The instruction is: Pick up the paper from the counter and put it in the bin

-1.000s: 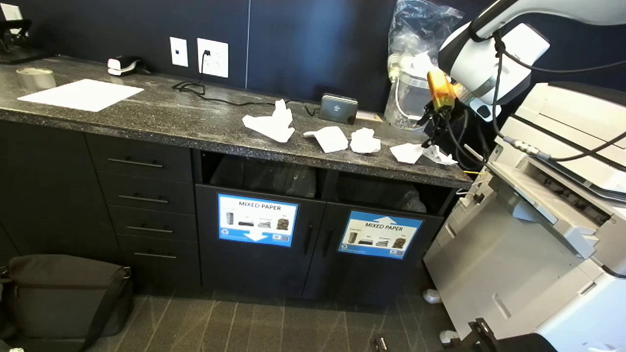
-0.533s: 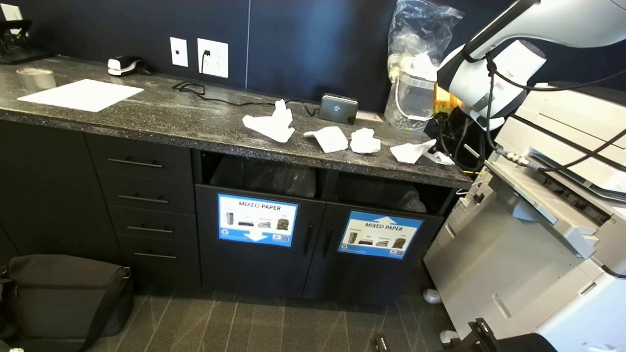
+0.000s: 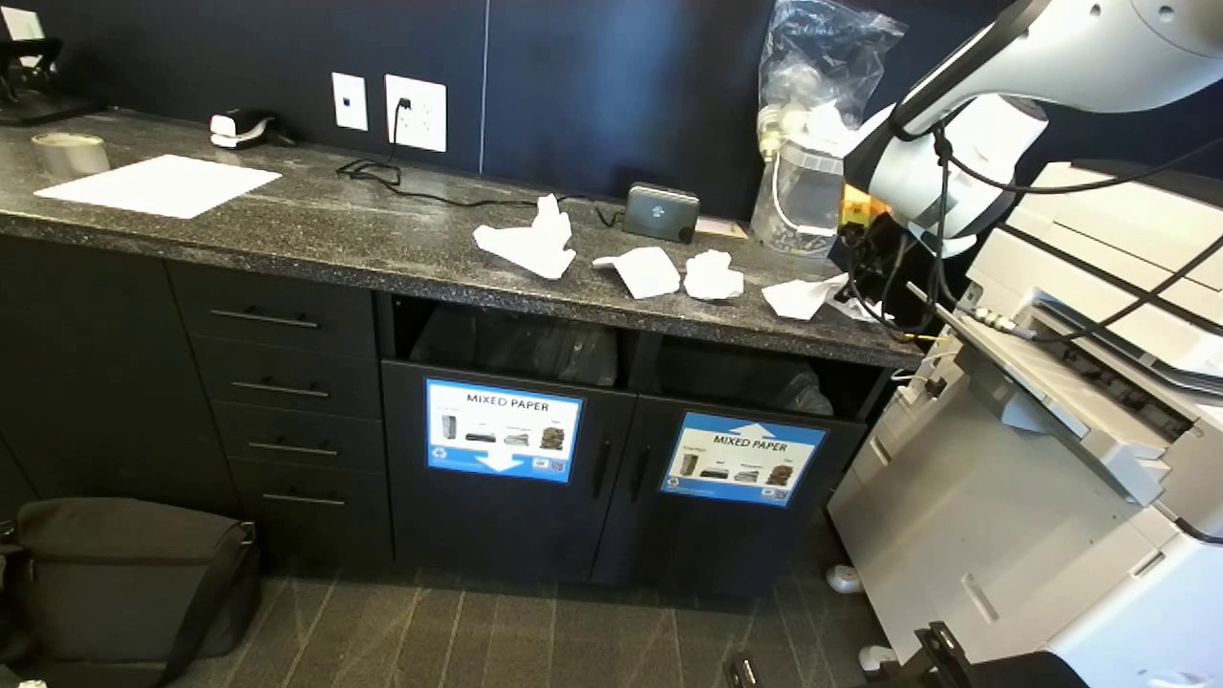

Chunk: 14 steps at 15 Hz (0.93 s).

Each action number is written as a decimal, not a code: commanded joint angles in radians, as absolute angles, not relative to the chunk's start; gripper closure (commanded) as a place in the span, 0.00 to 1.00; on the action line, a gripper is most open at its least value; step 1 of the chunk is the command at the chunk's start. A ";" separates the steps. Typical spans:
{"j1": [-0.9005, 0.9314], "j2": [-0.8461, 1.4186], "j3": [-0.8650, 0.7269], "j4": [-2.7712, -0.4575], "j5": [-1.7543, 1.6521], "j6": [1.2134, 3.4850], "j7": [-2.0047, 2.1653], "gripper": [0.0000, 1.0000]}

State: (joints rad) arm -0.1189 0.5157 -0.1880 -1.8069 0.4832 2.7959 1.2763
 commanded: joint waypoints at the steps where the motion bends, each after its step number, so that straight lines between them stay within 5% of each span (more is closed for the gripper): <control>1: -0.112 0.565 -0.198 -1.739 0.444 2.804 1.335 0.00; 8: -0.104 0.595 -0.223 -1.714 0.392 2.788 1.397 0.00; 9: -0.102 0.598 -0.227 -1.711 0.383 2.785 1.405 0.25; 11: -0.094 0.603 -0.243 -1.706 0.352 2.765 1.424 0.32; 14: -0.085 0.605 -0.260 -1.701 0.312 2.748 1.454 0.58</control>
State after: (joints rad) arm -0.1060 0.5842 -0.2287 -1.7450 0.3560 2.7736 1.4024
